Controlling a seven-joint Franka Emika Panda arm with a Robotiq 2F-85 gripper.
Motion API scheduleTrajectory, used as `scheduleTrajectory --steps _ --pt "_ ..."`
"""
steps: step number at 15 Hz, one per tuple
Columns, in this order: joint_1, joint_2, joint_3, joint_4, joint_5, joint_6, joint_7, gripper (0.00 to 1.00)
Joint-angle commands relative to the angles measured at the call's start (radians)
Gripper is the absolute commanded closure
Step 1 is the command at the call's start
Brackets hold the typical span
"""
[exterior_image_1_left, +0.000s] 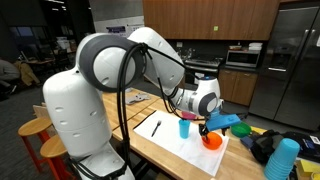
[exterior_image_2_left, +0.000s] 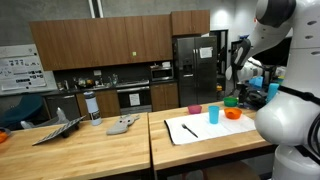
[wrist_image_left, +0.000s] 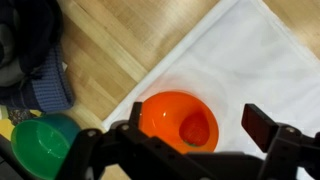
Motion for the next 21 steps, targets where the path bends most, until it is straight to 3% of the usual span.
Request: scheduleTrajectory --steps 1,6,9,13,21 --pt "-0.010 -0.001 0.011 -0.001 0.000 -0.002 0.000 0.00" --pt "-0.010 0.002 0.012 -0.003 0.009 -0.005 -0.007 0.00" --pt "0.009 0.032 0.030 0.031 0.134 -0.091 0.021 0.00" --pt "0.008 0.099 0.053 0.117 0.295 -0.182 0.127 0.00" --pt "-0.031 0.204 0.063 0.244 0.390 -0.178 0.329 0.00"
